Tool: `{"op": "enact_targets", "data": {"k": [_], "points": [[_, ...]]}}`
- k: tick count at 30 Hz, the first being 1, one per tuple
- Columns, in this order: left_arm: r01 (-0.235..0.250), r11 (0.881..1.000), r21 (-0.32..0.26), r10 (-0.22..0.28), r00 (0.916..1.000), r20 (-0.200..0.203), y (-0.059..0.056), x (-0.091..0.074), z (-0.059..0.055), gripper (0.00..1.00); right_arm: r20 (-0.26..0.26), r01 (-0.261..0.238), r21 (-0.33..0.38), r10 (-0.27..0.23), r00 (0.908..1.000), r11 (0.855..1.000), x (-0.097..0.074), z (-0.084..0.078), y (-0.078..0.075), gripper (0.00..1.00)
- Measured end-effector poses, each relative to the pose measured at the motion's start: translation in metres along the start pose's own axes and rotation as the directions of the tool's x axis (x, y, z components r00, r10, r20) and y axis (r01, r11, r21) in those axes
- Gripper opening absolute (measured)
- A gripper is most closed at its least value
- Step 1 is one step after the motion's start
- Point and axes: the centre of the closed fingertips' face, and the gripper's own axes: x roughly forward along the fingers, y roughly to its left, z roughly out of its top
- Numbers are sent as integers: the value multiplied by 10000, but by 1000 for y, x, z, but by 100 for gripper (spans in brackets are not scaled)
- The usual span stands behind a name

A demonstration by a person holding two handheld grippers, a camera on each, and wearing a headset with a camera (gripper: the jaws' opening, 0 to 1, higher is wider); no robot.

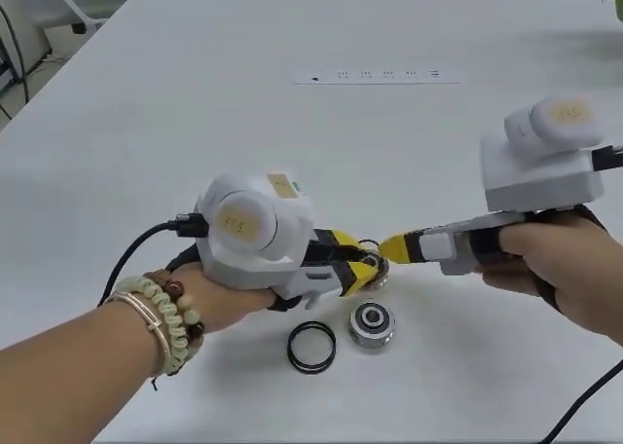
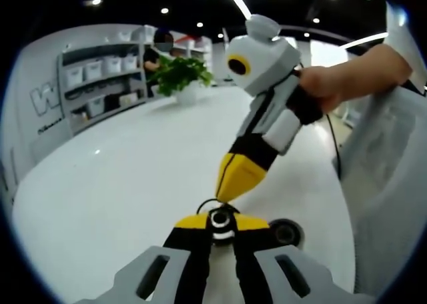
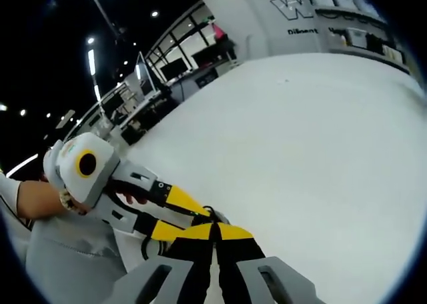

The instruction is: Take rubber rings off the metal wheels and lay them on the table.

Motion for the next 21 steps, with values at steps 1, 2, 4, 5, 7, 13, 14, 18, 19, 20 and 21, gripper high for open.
{"op": "enact_targets", "data": {"k": [1, 2, 4, 5, 7, 13, 14, 18, 19, 20, 21], "points": [[9, 10000, -23, -9, 10000, -20, 0, 0, 0, 14, -69, 47, -97, -48, 10000, 9999, 0, -1, 0, 0], [54, 10000, -7, -55, 10000, -41, -1, 0, 0, 15, -81, 52, -104, -53, 10000, 9999, 1, -2, 0, 0], [147, 9999, 49, -146, 9998, -105, -2, 0, 0, 17, -87, 41, -69, -42, 10000, 10000, 1, -2, 0, 0], [192, 9998, 69, -191, 9997, -156, -2, 0, 0, 17, -82, 36, -42, -36, 10000, 10000, 0, -1, 0, 0], [263, 9997, 20, -262, 9994, -217, -2, -2, 2, 17, -79, 49, -86, -50, 10000, 10000, 0, -1, 0, 0], [314, 9993, 210, -316, 9995, 90, -4, -8, 19, 20, -13, 55, -90, -55, 10000, 9999, -1, 1, 0, 0], [354, 9991, 225, -359, 9991, 216, -5, -9, 24, 21, 0, 48, -81, -48, 10000, 10000, -2, 1, 1, 0], [327, 9984, 472, -348, 9984, 444, -6, -16, 36, 26, 63, 26, -72, -25, 10000, 10000, -3, 3, 2, 0], [316, 9984, 468, -340, 9981, 511, -5, -18, 40, 27, 90, 11, -65, -11, 10000, 10000, -4, 3, 2, 0], [331, 9986, 401, -354, 9976, 589, -5, -20, 43, 29, 106, 1, -64, -1, 9999, 10000, -4, 4, 3, 0], [359, 9985, 404, -384, 9972, 634, -5, -21, 44, 31, 121, -4, -60, 5, 9999, 10000, -4, 4, 3, 0]]}}
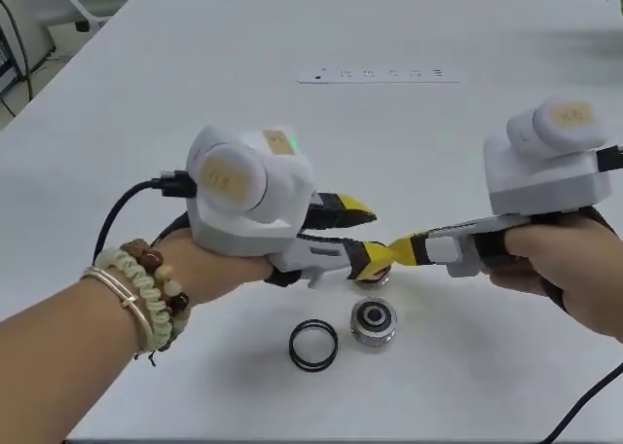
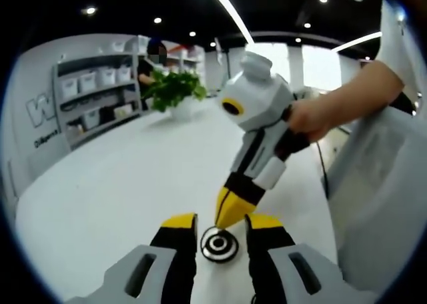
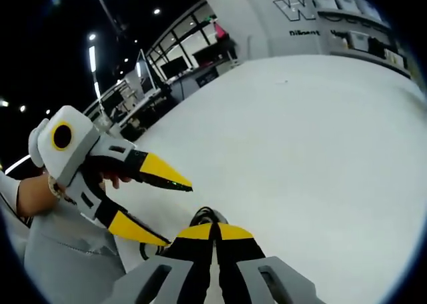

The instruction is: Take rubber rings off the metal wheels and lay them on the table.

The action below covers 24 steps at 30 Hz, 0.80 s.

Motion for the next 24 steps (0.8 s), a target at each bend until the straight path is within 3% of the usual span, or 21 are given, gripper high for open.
{"op": "enact_targets", "data": {"k": [5, 10, 19, 24], "points": [[172, 9993, 334, -169, 9998, -84, -2, -7, 5, 39, 162, -114, 38, 114, 9998, 9999, -2, 4, 3, 0], [152, 9994, 313, -149, 9998, -94, 1, -18, 14, 45, 293, -183, -34, 184, 9994, 9998, -4, 8, 6, 0], [-281, 9986, 451, 258, 9984, 504, 12, -61, 45, 52, 634, -362, -226, 376, 9973, 9991, -11, 18, 14, 0], [-649, 9962, 574, 611, 9960, 657, 14, -87, 54, 58, 816, -430, -105, 437, 9957, 9990, -15, 21, 14, 0]]}}
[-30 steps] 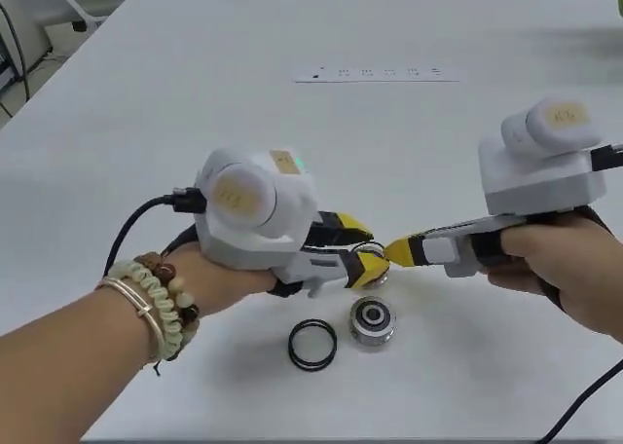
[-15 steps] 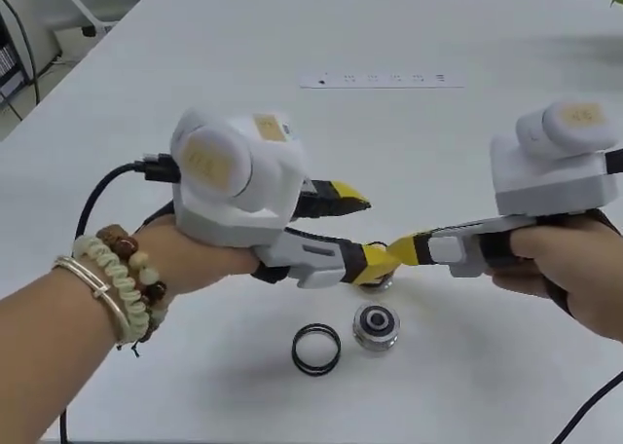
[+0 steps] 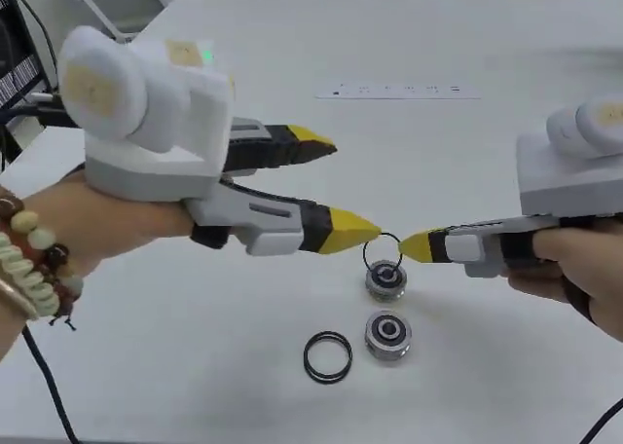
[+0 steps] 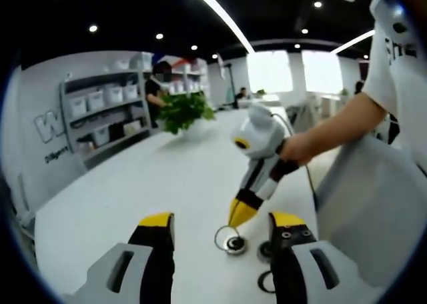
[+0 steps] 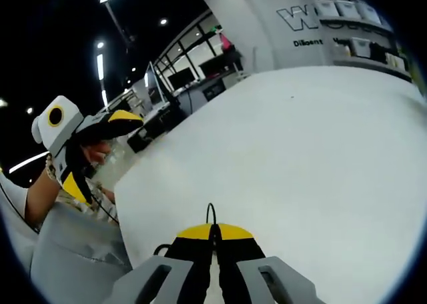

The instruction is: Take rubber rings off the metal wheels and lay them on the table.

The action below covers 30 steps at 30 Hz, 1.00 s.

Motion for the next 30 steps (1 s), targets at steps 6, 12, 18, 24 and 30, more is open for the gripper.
{"op": "enact_targets", "data": {"k": [6, 12, 18, 24, 30], "points": [[-523, 9986, 118, 525, 9985, -155, 3, -36, -5, 60, 352, -308, 214, 300, 9989, 9993, -4, 9, 8, 0], [-969, 9953, 15, 969, 9939, -529, -1, -66, -23, 64, 511, -624, 250, 611, 9968, 9977, -5, 14, 18, 0], [-1355, 9903, -292, 1331, 9884, -735, -9, -87, -37, 67, 364, -945, 107, 941, 9949, 9955, -3, 12, 30, 0], [-1726, 9814, -843, 1654, 9825, -861, -18, -102, -54, 70, -129, -1482, -145, 1480, 9889, 9889, 2, 4, 47, 0], [-2211, 9650, -1412, 2096, 9734, -922, -24, -115, -68, 70, -626, -1959, -201, 1943, 9789, 9804, 8, -7, 60, 0]]}}
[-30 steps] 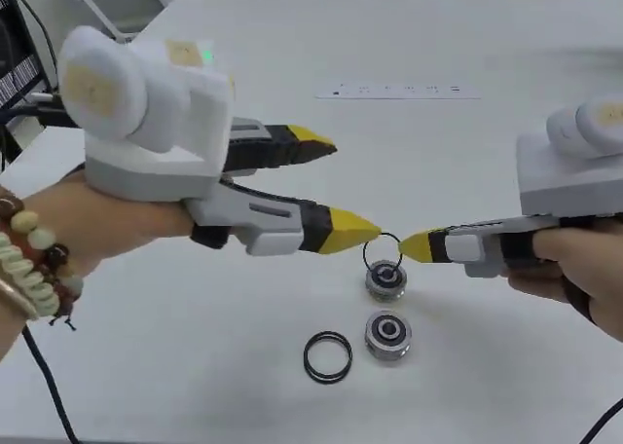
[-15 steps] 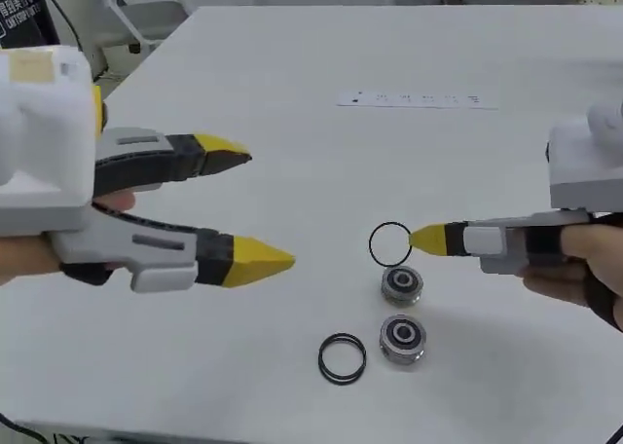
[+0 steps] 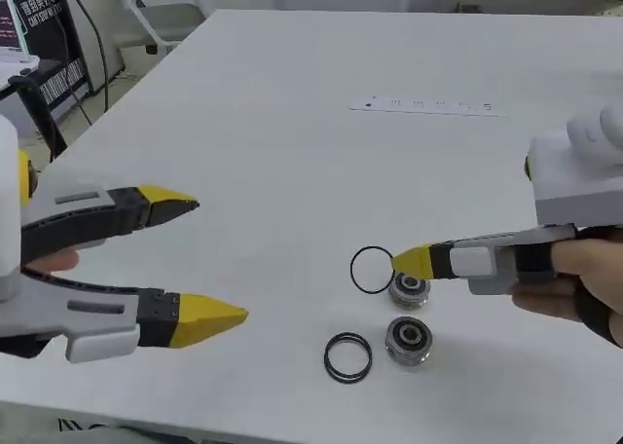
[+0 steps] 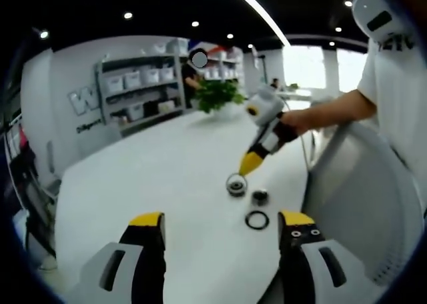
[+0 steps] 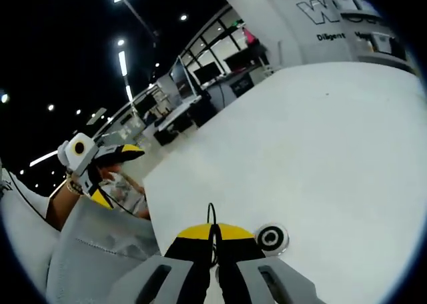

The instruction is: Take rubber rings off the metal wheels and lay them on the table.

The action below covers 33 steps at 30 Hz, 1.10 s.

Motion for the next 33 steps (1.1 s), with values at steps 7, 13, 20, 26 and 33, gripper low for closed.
{"op": "enact_targets", "data": {"k": [7, 13, 20, 26, 33], "points": [[-281, 9983, -517, 270, 9994, -228, -2, -8, -17, 71, -753, -463, -139, 452, 9961, 9988, 10, -16, 12, 0], [-448, 9948, -913, 425, 9987, -266, -5, -9, -26, 71, -1400, -963, -19, 950, 9856, 9954, 15, -31, 23, 0], [-433, 9934, -1061, 398, 9986, -350, -9, -7, -30, 71, -1894, -1232, -62, 1198, 9746, 9924, 20, -43, 30, 0], [-474, 9921, -1161, 446, 9986, -269, -9, -7, -30, 71, -2216, -1239, 26, 1214, 9675, 9923, 22, -53, 28, 0], [-436, 9911, -1254, 406, 9988, -264, -10, -6, -31, 70, -2464, -1145, 95, 1133, 9625, 9934, 24, -60, 24, 0]]}}
